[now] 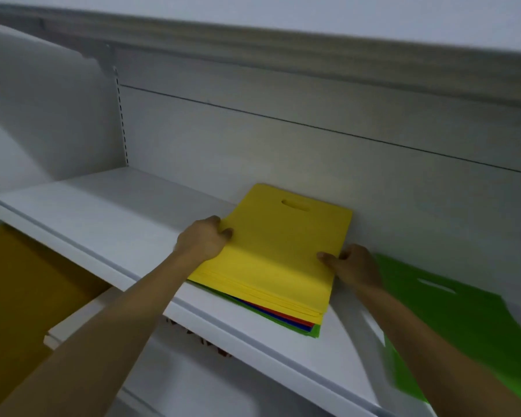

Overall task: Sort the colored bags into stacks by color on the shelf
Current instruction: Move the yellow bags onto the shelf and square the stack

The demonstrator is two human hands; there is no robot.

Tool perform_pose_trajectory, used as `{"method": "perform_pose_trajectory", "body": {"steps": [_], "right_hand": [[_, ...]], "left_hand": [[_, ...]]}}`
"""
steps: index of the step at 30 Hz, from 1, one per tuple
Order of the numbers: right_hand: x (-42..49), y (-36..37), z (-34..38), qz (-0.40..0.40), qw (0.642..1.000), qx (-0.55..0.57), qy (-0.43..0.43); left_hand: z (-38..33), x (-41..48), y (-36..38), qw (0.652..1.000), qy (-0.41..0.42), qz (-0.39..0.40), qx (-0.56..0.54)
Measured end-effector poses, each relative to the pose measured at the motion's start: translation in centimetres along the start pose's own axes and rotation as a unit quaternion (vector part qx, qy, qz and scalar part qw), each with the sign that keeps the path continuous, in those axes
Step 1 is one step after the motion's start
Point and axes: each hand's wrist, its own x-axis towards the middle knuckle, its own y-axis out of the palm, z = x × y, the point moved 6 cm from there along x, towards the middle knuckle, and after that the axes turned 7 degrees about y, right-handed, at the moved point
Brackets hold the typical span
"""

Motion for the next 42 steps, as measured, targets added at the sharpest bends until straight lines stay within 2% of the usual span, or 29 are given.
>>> {"method": "perform_pose_trajectory", "body": {"steps": [8, 11, 14, 19, 21, 23, 26, 28, 30, 34, 37, 42], "right_hand": [[-0.5, -0.8, 1.4, -0.102, 0.994, 0.019, -0.035], [-1.7, -2.0, 3.2, -0.146, 0.984, -0.096, -0.044], [-3.5, -3.5, 5.7, -0.211, 0.947, -0.240, -0.025], [-6.0, -5.0, 8.6, -0.245, 0.909, -0.337, -0.017], [-6.4, -5.0, 8.8, -0.235, 0.910, -0.342, -0.016], [-6.5, -4.9, 8.2, -0.214, 0.943, -0.254, -0.012], [-6.1, -4.7, 7.1, -0.166, 0.986, 0.008, -0.015], [-6.3, -4.4, 6.2, -0.130, 0.968, 0.213, 0.017], [-6.4, -3.8, 5.5, -0.100, 0.941, 0.319, 0.049], [-6.2, -2.5, 4.9, -0.075, 0.905, 0.407, 0.095], [-6.0, -1.9, 4.2, -0.085, 0.902, 0.409, 0.112], [-6.2, -2.4, 2.9, -0.110, 0.897, 0.407, 0.135]], "left_hand": [[-0.1, 0.0, -0.1, 0.999, 0.030, -0.022, -0.002], [-0.2, 0.3, 0.1, 0.997, 0.068, -0.013, -0.016], [-0.4, 0.4, 0.3, 0.994, 0.106, 0.008, -0.015], [-0.3, 1.0, 0.2, 0.986, 0.149, 0.071, 0.022], [-0.4, 1.5, -0.3, 0.984, 0.161, 0.075, 0.029], [-0.9, 2.3, -0.5, 0.982, 0.171, 0.077, 0.035], [-0.9, 3.7, -0.1, 0.982, 0.153, 0.110, -0.018], [-0.6, 4.4, -0.1, 0.983, 0.128, 0.116, -0.063], [-0.3, 4.9, -0.3, 0.981, 0.112, 0.116, -0.112], [0.1, 5.6, -0.6, 0.951, 0.075, 0.127, -0.272], [0.2, 5.5, -1.1, 0.923, 0.075, 0.112, -0.359], [-0.9, 5.2, -2.4, 0.932, 0.104, 0.048, -0.344]]}}
